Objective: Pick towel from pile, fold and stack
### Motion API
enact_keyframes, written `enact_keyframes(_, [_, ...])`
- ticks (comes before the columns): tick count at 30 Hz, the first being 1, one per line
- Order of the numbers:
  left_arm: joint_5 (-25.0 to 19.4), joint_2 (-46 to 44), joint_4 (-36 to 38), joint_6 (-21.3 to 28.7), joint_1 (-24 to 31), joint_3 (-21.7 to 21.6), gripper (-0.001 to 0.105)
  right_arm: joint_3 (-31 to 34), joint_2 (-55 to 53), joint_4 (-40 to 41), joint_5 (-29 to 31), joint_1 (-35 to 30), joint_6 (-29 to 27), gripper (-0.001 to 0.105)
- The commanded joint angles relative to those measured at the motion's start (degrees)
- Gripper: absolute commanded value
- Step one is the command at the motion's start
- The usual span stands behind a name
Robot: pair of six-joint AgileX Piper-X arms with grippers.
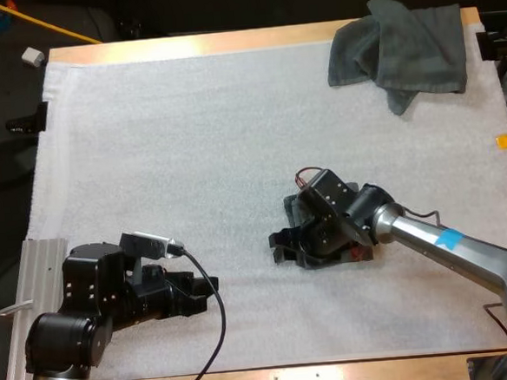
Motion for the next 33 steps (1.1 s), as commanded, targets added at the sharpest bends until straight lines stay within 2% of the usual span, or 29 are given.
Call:
enact_keyframes(1, [0.34,-0.36,0.04,0.39,-0.12,-0.27,0.051,-0.11,-2.41,-0.16,-0.19,0.12,-0.94,0.063])
enact_keyframes(6, [0.37,-0.47,0.03,0.48,-0.09,-0.33,0.051,-0.18,-7.6,2.13,5.86,0.1,-1.93,0.063])
enact_keyframes(10, [0.39,-0.48,-0.03,0.44,-0.17,-0.29,0.051,-0.14,-14.07,8.06,12.26,0.13,-5.05,0.062])
enact_keyframes(14, [0.43,-0.46,0.01,0.62,-0.19,-0.31,0.051,-0.18,-20.16,13.63,15.67,0.02,-7.68,0.062])
enact_keyframes(21, [0.5,-0.5,-0.16,0.76,-0.23,-0.24,0.051,-0.22,-31.32,21.73,18.94,0.26,-8.77,0.063])
enact_keyframes(23, [0.39,-0.23,0.08,0.87,-0.11,-0.21,0.051,-0.23,-30.71,20.4,17.7,-0.05,-8.33,0.063])
enact_keyframes(33, [0.48,0.03,-0.54,1.32,-0.22,-0.24,0.054,-0.34,-45.76,29.16,18.35,-0.13,-7.48,0.063])
